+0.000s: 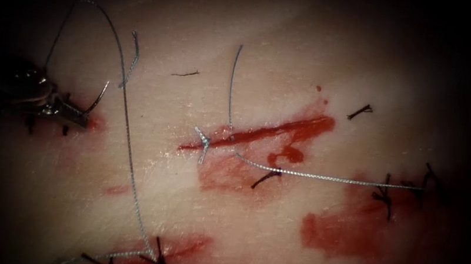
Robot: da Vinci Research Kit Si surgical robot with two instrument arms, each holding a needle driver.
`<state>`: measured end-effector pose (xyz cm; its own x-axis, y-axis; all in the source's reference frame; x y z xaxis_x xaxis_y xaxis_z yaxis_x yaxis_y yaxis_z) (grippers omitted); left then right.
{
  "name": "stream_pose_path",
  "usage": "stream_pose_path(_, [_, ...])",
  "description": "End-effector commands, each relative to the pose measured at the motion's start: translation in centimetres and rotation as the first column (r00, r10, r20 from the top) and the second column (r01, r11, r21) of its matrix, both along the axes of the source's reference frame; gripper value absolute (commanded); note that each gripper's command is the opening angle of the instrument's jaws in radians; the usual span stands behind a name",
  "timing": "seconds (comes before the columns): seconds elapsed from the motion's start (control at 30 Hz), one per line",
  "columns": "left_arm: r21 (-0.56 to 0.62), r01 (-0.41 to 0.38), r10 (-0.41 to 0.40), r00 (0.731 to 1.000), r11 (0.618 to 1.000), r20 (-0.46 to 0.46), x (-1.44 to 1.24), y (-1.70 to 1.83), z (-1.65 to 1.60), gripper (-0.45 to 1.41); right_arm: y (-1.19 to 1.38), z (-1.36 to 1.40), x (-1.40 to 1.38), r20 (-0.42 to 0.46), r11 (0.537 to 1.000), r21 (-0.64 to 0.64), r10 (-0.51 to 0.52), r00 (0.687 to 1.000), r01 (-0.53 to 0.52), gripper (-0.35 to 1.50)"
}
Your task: Wound Closure
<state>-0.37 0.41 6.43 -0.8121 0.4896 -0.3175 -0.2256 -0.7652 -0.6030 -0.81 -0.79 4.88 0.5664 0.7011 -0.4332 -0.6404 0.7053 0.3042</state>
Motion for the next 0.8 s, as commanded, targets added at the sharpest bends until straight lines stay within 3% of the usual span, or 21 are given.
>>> stream_pose_path(0.03, [-0.003,-0.028,0.028,1.0,1.0,-0.004,0.01,0.03,-0.01,0.66,-0.08,0.02,0.36,-0.038,1.0,0.02,-0.009,0.999,0.01,1.35])
stream_pose_path(0.17, [0.018,-0.097,0.098,0.995,0.995,-0.019,0.23,0.26,-0.34,1.13,-0.23,0.07,0.7,-0.13,0.995,0.08,-0.048,0.99,0.059,1.38])
stream_pose_path(0.2, [0.018,-0.097,0.098,0.995,0.995,-0.019,0.23,0.26,-0.34,1.13,-0.23,0.07,0.7,-0.13,0.995,0.08,-0.048,0.99,0.059,1.38])
stream_pose_path(0.23, [-0.019,-0.099,0.098,0.993,0.995,-0.07,0.29,0.32,-0.47,1.25,-0.27,0.1,0.73,-0.151,0.993,0.076,-0.079,0.985,0.091,1.38])
stream_pose_path(0.4, [-0.061,-0.08,0.075,0.994,0.995,-0.081,0.26,0.49,-0.69,1.3,-0.28,0.12,0.71,-0.181,0.988,0.071,-0.126,0.975,0.141,1.28])
stream_pose_path(0.47, [-0.053,-0.021,0.019,0.999,0.998,-0.033,0.19,0.64,-0.79,1.35,-0.26,0.13,0.7,-0.193,0.985,0.07,-0.144,0.971,0.16,1.26])
stream_pose_path(0.5, [-0.058,0.02,-0.021,1.0,0.998,-0.009,0.15,0.73,-0.83,1.18,-0.26,0.13,0.69,-0.196,0.984,0.07,-0.149,0.969,0.166,1.26])
stream_pose_path(0.57, [-0.054,0.127,-0.124,0.99,0.99,0.065,0.03,0.9,-0.91,1.1,-0.25,0.13,0.66,-0.204,0.981,0.069,-0.162,0.965,0.179,1.26])
stream_pose_path(0.6, [-0.044,0.17,-0.166,0.982,0.984,0.093,-0.04,0.94,-0.95,0.93,-0.24,0.13,0.65,-0.21,0.98,0.071,-0.168,0.963,0.186,1.26])
stream_pose_path(0.67, [-0.02,0.252,-0.246,0.956,0.967,0.157,-0.27,1.0,-1.01,0.88,-0.21,0.13,0.6,-0.221,0.975,0.067,-0.191,0.956,0.21,1.26])
stream_pose_path(0.8, [-0.019,0.18,-0.158,0.904,0.984,0.398,-1.15,0.8,-0.92,0.94,-0.02,0.12,0.5,-0.235,0.973,0.055,-0.204,0.95,0.222,1.26])
